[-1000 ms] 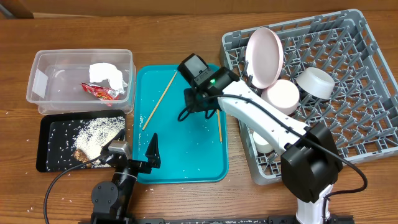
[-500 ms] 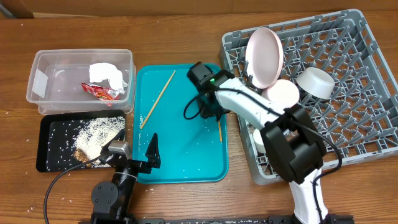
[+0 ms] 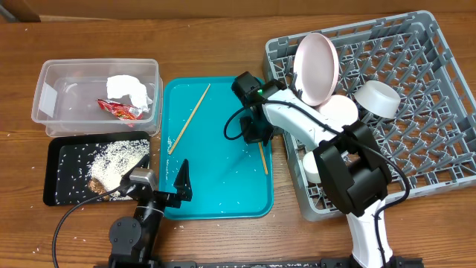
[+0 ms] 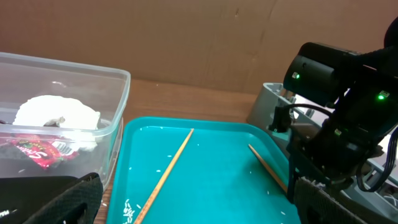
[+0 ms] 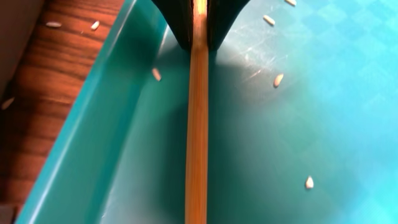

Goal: Sort waste into correct bins and load items into the dishwasher
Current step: 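Carry the chopstick with the right gripper and drop it into the rack, then reach the right gripper to the second chopstick and grasp it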

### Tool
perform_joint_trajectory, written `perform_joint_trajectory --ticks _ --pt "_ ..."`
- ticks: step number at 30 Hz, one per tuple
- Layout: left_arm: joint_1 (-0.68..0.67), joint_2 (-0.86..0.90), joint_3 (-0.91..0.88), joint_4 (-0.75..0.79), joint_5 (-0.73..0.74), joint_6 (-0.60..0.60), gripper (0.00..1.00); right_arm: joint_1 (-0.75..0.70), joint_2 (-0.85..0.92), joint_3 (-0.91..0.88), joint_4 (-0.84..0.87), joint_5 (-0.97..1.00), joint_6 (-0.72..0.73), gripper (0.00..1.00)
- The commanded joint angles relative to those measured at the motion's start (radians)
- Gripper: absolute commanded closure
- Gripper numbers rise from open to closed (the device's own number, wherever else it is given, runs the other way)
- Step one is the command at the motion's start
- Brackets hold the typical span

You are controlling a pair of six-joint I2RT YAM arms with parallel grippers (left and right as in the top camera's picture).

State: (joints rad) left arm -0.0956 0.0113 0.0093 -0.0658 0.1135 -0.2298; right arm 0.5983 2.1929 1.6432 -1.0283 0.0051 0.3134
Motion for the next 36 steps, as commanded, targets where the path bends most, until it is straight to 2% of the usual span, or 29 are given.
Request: perform_joint_trajectory --ticks 1,7,11,13,21,25,26,28,31,34,36 --pt "0.005 -0.007 -0.005 0.0 0.007 -0.002 0.0 0.009 -0.033 0.031 -0.019 -0.015 -0.007 0.96" --pt "0.005 -0.007 -0.005 0.0 0.007 -0.002 0.0 0.006 -0.171 0.073 -0.032 -0.014 -0.012 0.96" --pt "0.005 -0.007 -0.005 0.0 0.007 -0.002 0.0 -0.031 -0.283 0.073 -0.029 0.018 -0.068 0.96" --pt "0.005 -0.007 -0.005 0.0 0.007 -0.002 0.0 -0.071 -0.328 0.073 -0.045 0.031 -0.149 0.96" --pt "0.005 -0.007 -0.005 0.0 0.007 -0.002 0.0 -0.188 -0.328 0.047 -0.066 0.084 -0.304 0.96" --pt "0.005 -0.007 -0.005 0.0 0.007 -0.002 0.0 -0.206 -0.328 0.029 -0.063 0.117 -0.314 0.96" --pt "0.005 -0.007 -0.005 0.0 0.007 -0.002 0.0 -0.207 -0.328 0.028 -0.069 0.117 -0.314 0.94" --pt "0.005 -0.007 -0.005 0.0 0.007 -0.002 0.0 -0.207 -0.328 0.029 -0.085 0.117 -0.315 0.81" --pt "0.005 -0.007 -0.005 0.0 0.007 -0.002 0.0 -0.18 -0.335 0.062 -0.114 0.114 -0.295 0.79" --pt "0.005 -0.007 -0.005 0.0 0.007 -0.002 0.0 -0.141 -0.354 0.114 -0.111 0.096 -0.21 0.68" --pt "0.005 -0.007 -0.005 0.0 0.007 -0.002 0.0 -0.119 -0.362 0.143 -0.095 0.026 -0.172 0.51"
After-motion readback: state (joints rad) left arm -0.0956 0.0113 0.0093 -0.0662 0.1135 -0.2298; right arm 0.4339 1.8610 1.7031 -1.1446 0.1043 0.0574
